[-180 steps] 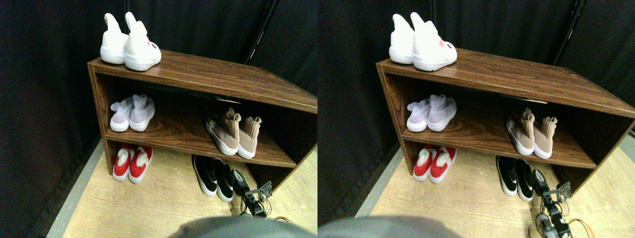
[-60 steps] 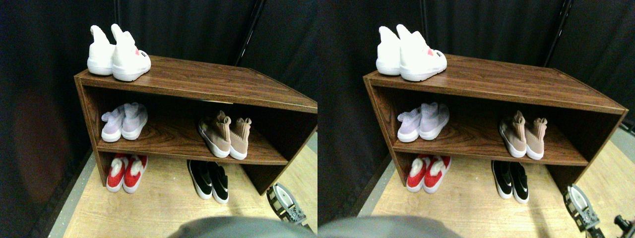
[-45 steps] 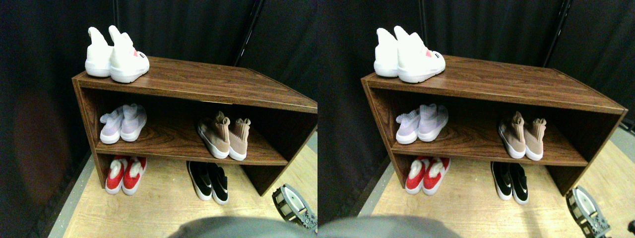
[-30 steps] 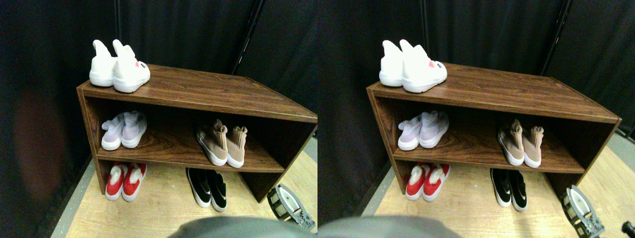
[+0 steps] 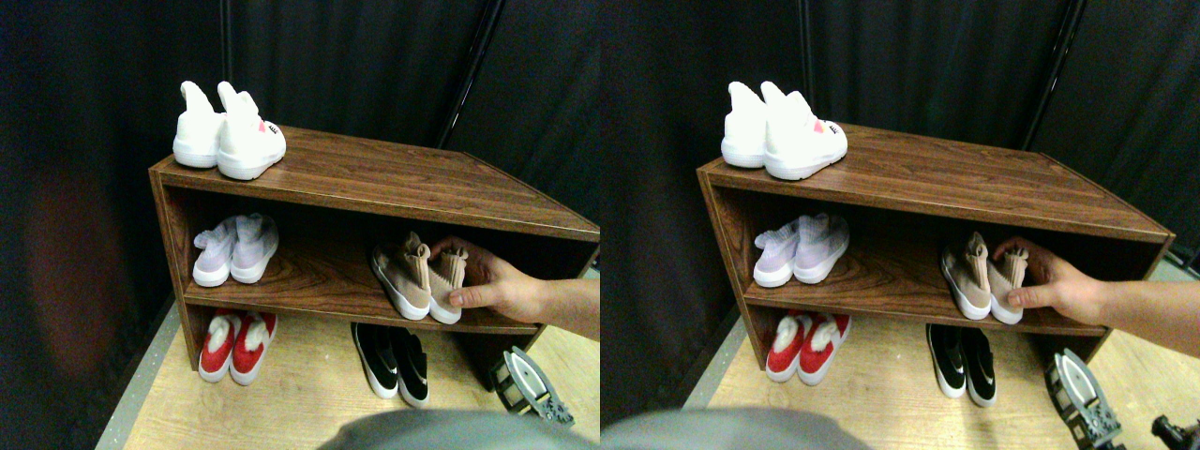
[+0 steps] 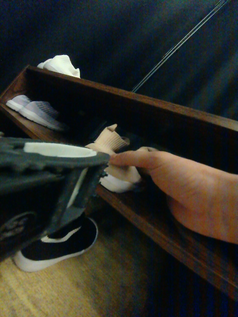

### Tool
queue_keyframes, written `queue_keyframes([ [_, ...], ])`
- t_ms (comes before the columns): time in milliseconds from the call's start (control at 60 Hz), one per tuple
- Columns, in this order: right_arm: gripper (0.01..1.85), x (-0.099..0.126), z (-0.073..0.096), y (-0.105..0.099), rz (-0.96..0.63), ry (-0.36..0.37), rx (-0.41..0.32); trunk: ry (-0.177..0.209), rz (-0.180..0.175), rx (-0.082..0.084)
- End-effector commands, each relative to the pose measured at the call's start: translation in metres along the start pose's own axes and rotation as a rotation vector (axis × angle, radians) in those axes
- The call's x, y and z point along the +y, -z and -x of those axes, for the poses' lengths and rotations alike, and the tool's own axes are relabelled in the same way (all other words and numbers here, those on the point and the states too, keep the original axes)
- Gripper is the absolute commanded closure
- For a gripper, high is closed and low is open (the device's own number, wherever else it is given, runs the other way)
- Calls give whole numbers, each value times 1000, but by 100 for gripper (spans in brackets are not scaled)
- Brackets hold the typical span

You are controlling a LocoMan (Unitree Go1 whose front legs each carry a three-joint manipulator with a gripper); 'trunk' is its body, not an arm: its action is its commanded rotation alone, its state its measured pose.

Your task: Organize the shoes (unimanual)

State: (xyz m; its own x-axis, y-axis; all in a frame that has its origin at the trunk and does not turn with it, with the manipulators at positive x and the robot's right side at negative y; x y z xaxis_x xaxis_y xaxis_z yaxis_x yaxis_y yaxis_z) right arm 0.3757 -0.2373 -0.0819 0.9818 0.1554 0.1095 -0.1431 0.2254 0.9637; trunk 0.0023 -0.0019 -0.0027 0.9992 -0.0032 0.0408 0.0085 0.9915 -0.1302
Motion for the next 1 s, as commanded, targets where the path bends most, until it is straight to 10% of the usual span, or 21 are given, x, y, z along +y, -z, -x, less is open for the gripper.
queue_keyframes([
  [17,180,4,-1,0,1,-25,-13,-2,8,-15],
  [1000,180,7,-2,-1,5,-37,-17,22,-4,0],
])
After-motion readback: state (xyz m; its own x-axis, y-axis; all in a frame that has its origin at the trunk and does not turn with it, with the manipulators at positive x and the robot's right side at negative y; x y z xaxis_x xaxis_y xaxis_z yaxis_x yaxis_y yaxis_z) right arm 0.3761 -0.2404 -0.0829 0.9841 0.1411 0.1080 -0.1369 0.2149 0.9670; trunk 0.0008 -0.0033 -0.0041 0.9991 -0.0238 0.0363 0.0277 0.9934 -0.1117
